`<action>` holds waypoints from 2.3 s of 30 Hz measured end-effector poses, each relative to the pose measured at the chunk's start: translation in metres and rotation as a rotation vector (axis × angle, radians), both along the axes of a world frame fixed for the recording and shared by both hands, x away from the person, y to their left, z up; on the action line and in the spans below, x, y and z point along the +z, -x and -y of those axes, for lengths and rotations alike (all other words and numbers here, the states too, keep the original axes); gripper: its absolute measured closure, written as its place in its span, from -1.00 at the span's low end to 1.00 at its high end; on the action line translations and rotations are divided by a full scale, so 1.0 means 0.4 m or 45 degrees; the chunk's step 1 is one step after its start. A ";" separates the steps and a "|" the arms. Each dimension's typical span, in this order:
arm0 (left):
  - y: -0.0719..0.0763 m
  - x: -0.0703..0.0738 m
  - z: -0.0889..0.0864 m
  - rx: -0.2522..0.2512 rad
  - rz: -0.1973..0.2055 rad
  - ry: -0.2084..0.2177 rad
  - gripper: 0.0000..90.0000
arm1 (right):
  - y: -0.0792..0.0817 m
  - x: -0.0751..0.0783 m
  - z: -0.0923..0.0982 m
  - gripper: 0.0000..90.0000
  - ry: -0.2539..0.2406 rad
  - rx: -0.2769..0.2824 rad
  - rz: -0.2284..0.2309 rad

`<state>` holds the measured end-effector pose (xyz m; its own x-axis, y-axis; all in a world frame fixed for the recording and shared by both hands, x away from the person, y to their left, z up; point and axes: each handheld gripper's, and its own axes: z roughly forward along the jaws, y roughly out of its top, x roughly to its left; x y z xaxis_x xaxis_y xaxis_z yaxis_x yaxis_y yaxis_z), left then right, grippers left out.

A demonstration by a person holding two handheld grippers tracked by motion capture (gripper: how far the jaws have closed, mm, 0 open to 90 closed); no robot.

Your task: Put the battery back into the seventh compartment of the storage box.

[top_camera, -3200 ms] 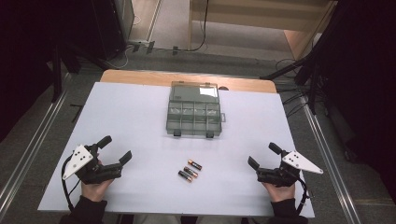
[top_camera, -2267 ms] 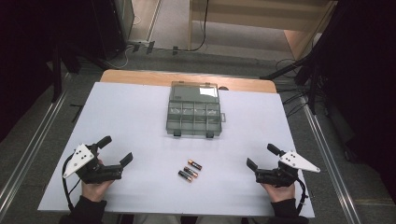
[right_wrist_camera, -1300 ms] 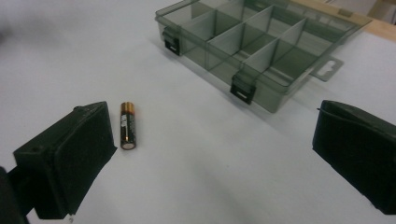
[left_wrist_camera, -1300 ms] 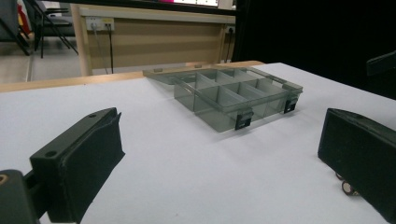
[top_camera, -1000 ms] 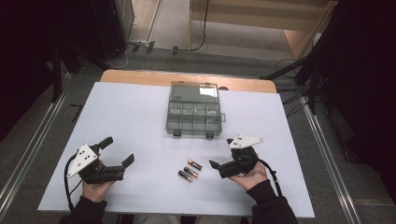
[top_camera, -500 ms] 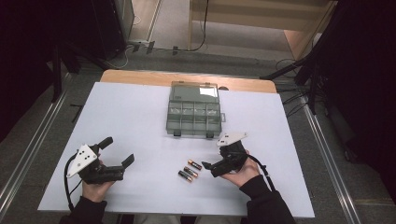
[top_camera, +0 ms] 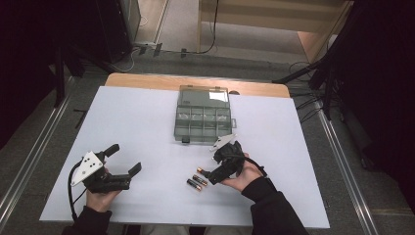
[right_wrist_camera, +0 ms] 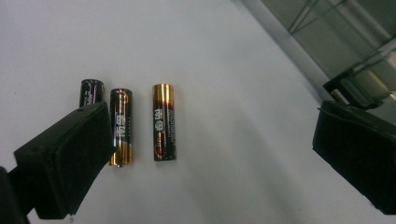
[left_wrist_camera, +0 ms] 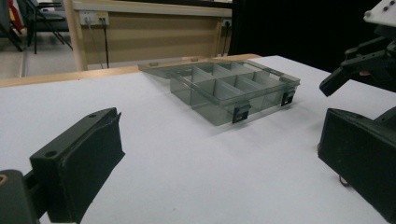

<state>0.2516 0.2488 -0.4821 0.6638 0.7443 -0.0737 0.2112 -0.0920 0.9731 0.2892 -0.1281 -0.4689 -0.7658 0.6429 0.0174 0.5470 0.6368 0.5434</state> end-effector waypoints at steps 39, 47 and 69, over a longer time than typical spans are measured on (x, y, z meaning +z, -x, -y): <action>-0.003 -0.008 0.002 -0.019 -0.019 -0.021 -1.00 | -0.021 -0.027 -0.111 0.71 0.272 0.134 -0.206; -0.003 -0.008 0.002 -0.014 -0.021 -0.017 -1.00 | -0.018 -0.025 -0.109 0.72 0.272 0.111 -0.223; -0.003 -0.007 0.001 -0.008 -0.016 -0.014 -1.00 | -0.035 0.033 -0.105 0.72 0.150 -0.006 -0.086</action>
<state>0.2527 0.2484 -0.4848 0.6673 0.7411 -0.0740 0.2229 -0.1040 0.9693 0.3032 -0.0860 -0.4556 -0.7625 0.6470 -0.0068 0.5829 0.6913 0.4270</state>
